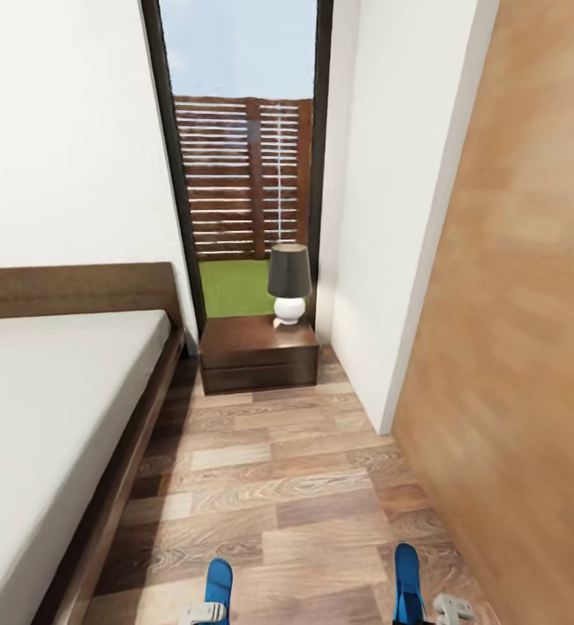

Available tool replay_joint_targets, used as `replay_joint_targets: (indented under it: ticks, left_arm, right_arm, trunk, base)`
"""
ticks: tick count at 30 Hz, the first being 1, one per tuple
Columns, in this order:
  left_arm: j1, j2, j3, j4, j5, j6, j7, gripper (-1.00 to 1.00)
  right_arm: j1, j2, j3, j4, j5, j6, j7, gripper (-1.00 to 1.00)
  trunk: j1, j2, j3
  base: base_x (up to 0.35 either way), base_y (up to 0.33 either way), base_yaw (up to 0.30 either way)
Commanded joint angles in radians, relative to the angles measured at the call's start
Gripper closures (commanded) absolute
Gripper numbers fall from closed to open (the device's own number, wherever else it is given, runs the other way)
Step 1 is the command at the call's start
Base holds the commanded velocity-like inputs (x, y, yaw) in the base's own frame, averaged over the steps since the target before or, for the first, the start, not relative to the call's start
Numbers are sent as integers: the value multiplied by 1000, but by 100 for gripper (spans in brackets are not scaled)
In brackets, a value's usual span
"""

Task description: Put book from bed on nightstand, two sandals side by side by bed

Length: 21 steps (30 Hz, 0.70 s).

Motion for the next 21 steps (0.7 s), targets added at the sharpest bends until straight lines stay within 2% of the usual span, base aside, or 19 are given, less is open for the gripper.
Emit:
replay_joint_targets:
  ticks: [1,17,21]
  left_arm:
    - [-1,0,8,0,-5,-3,-4,100]
    - [-1,0,8,0,-5,-3,-4,100]
    - [-1,0,8,0,-5,-3,-4,100]
  right_arm:
    - [-1,0,-1,2,-9,-1,4,100]
    - [-1,0,-1,1,-7,-1,4,100]
    - [-1,0,-1,2,-7,-1,4,100]
  trunk:
    - [0,0,-1]
    - [0,0,-1]
    - [0,0,-1]
  base:
    - [319,0,22]
    - [319,-66,2]
    - [319,-73,106]
